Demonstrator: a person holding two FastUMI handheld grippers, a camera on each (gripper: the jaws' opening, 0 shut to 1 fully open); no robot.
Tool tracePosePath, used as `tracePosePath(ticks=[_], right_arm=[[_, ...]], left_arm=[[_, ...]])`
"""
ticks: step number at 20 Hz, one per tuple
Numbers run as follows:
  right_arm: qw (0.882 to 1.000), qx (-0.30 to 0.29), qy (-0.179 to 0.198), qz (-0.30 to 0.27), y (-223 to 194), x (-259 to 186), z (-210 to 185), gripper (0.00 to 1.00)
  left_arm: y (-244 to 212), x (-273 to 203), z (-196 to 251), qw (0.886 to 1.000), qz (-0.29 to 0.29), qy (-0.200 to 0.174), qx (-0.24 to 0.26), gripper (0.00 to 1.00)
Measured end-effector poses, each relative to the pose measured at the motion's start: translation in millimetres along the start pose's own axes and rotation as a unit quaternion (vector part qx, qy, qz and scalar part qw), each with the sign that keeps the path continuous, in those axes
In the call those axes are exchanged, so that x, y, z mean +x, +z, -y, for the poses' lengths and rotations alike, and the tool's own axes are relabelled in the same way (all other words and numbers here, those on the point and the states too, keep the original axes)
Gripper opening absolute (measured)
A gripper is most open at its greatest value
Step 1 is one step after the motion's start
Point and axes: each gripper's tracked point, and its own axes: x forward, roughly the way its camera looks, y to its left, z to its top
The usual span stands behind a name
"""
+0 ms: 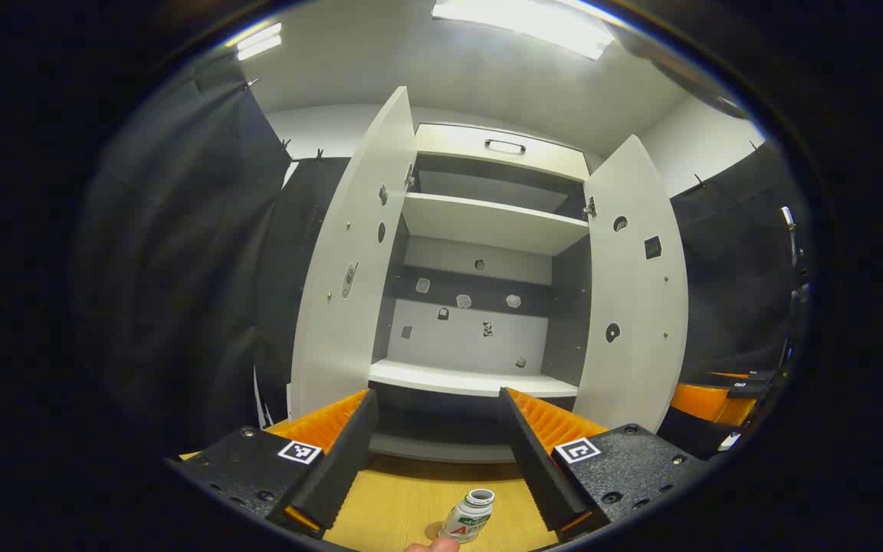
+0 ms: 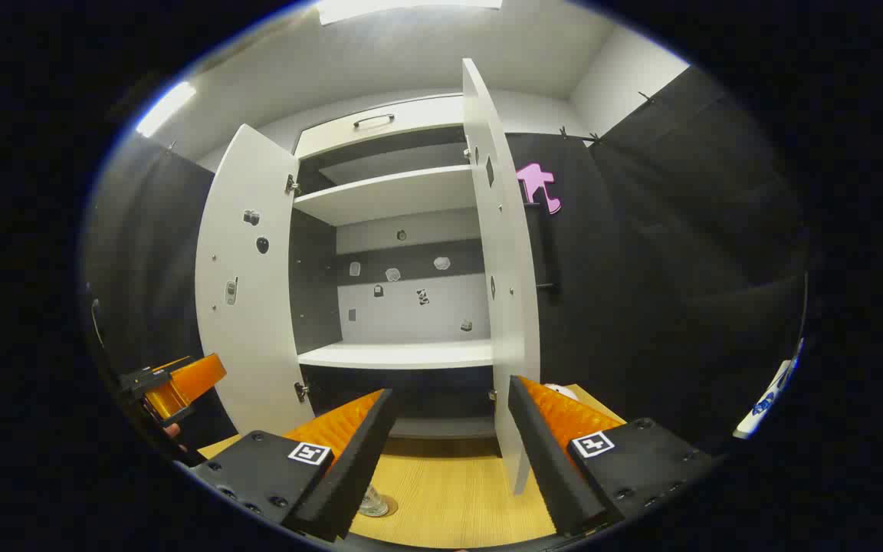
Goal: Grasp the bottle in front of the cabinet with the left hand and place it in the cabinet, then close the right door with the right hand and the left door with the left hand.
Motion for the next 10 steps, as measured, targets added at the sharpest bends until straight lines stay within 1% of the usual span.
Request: tracePosePath(ticks=[1,3,4,5,8,9,10], right_arm=[[1.0,0.0,0.001,0.002,1.1,-1.3,0.5,0.89],[1.0,-0.001,0.0,0.002,-0.3,-3.9,2.6,0.89],[1.0,0.0,0.0,0.001,-0.9,-5.7,2.8,0.98],[1.0,0.001,0.001,0.001,-1.1,-7.3,2.4,0.89],[1.0,0.004,0.002,0.002,-1.9,-12.0,2.4,0.89],[1.0,0.004,0.001,0.003,-1.8,-13.8,4.1,0.98],[1.0,0.005,-0.002,0.004,-2.5,-15.4,5.2,0.89]], left_arm=[[3.0,-1.7,1.9,1.0,0.005,-0.001,0.001,0.95],[6.3,-3.3,4.9,1.0,0.01,-0.003,0.002,0.95],[6.3,-4.9,6.5,1.0,0.009,-0.004,0.004,0.95],[6.6,-6.5,7.0,1.0,0.01,-0.004,0.005,0.95],[7.6,-9.7,9.9,1.0,0.01,-0.007,0.002,0.95],[6.8,-10.9,9.9,1.0,0.009,-0.008,0.002,0.95],[6.3,-11.8,9.9,1.0,0.007,-0.008,0.003,0.95]])
